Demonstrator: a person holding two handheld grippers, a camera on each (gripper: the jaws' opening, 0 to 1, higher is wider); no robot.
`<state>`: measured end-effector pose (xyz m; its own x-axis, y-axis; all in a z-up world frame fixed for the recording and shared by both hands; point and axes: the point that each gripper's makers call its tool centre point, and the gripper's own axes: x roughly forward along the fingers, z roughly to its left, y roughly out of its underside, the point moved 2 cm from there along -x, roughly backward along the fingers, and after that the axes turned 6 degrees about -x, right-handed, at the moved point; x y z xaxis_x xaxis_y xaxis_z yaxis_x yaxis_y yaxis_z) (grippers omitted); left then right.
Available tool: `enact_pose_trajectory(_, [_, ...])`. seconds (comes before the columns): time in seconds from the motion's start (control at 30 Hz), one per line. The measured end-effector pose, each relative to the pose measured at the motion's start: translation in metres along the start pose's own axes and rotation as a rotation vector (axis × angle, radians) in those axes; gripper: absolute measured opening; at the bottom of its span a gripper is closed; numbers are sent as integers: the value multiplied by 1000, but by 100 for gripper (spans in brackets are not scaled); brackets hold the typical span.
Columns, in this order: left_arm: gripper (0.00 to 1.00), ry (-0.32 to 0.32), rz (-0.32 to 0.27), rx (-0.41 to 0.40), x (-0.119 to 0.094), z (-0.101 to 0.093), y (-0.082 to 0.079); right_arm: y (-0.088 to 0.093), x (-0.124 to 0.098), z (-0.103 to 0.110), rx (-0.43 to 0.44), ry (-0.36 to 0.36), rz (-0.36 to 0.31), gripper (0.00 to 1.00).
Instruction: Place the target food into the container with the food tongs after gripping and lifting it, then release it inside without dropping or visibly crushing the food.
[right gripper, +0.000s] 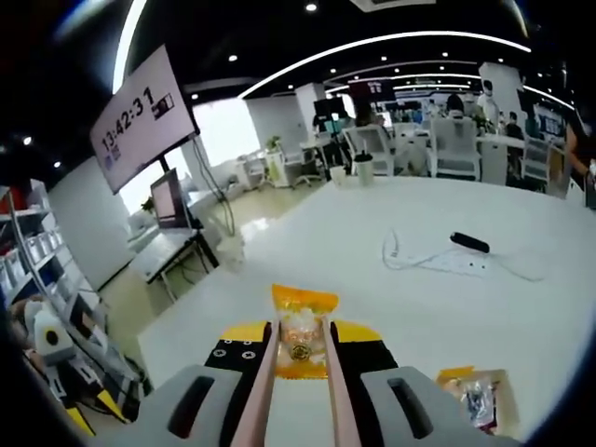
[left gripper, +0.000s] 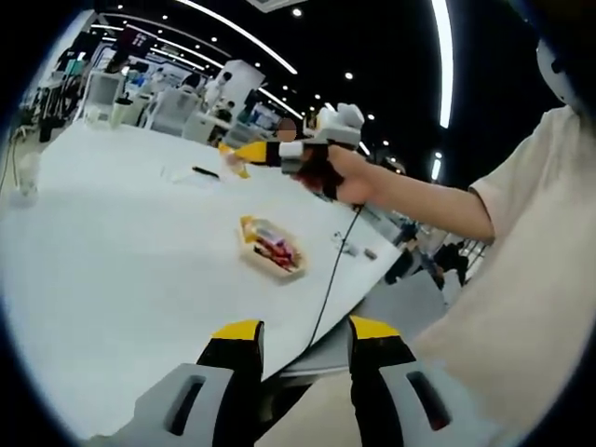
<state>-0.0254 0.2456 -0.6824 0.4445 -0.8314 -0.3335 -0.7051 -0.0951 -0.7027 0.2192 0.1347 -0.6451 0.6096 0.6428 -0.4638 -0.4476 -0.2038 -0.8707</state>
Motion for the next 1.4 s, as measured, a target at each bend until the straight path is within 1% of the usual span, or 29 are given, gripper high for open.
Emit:
enact_pose_trajectory(0.17, [35,5,9,-3,1,-2,4,1,-6,-6,6,13,-5,24])
enact_pose_trajectory(0.63, [35,16,13,1,5,-8,6,8,-26,-22,16,53,-9,24])
enact_pose_trajectory(0.77, [35,24,27,3,6,-11,8,8,-36,-29,33,76,-27,24])
enact_pose_trajectory(0.8, [35,34,24,-3,7,-13,7,8,-37,-29,34,77,-28,24])
enact_pose_trajectory(0.83, [35,47,9,-14,9,-15,2,9,-41,-31,38,85,-29,24])
enact_pose_trajectory(0.93, [35,48,8,-12,11,-16,0,11,-42,-32,40,88,-29,24])
enact_pose_trajectory(0.97, [35,55,18,11,18,-19,-3,15,-49,-37,44,100,-26,24])
enact_pose_trajectory(1.0, [35,57,20,12,19,-20,-3,16,-51,-37,44,101,-26,24])
enact_pose_trajectory(1.2, [35,76,41,19,25,-23,2,20,-70,-52,50,136,-25,24])
enact_pose_trajectory(1.3, [35,81,42,17,27,-24,2,23,-75,-56,42,143,-16,24])
enact_pose_trajectory(1.4, [35,94,48,27,30,-29,0,26,-79,-59,52,153,-16,24])
